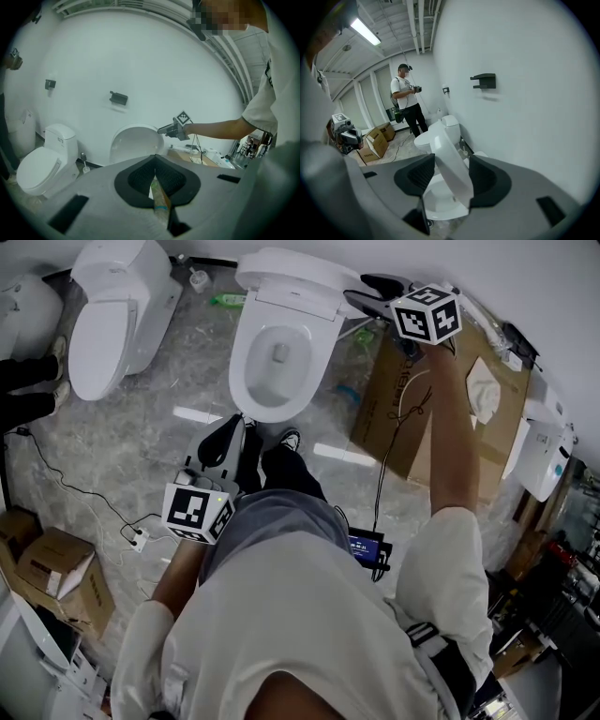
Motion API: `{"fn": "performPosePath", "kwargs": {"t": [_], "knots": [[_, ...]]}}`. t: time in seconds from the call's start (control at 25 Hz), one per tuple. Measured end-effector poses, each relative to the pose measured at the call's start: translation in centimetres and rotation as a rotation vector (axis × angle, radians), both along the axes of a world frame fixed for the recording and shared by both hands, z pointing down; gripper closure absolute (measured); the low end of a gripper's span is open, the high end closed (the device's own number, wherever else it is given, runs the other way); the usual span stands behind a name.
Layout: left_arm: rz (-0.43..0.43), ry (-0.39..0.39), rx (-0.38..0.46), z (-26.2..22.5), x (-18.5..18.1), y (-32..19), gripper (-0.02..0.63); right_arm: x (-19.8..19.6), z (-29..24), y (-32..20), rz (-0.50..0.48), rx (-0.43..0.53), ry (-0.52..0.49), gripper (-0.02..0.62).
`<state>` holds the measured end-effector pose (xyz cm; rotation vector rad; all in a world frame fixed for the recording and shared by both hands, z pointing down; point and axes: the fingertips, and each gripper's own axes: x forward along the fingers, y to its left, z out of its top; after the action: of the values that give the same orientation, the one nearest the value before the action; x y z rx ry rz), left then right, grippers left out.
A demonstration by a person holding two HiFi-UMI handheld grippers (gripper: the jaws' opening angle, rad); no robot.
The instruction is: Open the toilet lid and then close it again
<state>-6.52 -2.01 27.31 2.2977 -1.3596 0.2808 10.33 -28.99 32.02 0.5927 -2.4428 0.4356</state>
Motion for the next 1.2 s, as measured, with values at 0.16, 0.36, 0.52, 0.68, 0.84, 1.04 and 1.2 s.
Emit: {"fn": "performPosePath", "kwargs": {"t": [0.16, 0.36, 0.52, 0.68, 0.84, 1.04, 1.2], "knots": [[-0.012, 0.005, -0.003, 0.2, 0.5, 0.7, 0.598, -0.3, 0.4, 0.8, -0.019, -0.001, -0.004, 0.376], [-0.009, 0.016, -0.007, 0.7, 1.7, 1.6, 0.598, -0.5, 0.8, 1.9, -0.008, 0.009, -0.026, 0.376], [-0.007, 0.027, 0.001, 0.6, 2.3, 1.7, 0.598, -0.6, 1.2, 2.8, -0.018, 0.006, -0.023, 0.376], [-0.001, 0.029, 0.002, 0.3, 2.3, 1.9, 0.598, -0.9, 1.8, 3.9, -0.040, -0.010, -0.004, 0.376], [-0.004, 0.026, 0.001, 0.5, 1.9, 2.0, 0.598, -1.0, 2.3, 4.7, -0.047, -0.014, -0.002, 0.376], [-0.003, 0.020, -0.003, 0.9, 1.6, 2.7, 0.598, -1.1, 2.9, 6.0, -0.055, -0.012, 0.008, 0.376], [-0.015, 0.058, -0.016, 1.0, 1.7, 3.2, 0.598, -1.4, 3.6, 7.3, -0.058, -0.011, 0.001, 0.376]]}}
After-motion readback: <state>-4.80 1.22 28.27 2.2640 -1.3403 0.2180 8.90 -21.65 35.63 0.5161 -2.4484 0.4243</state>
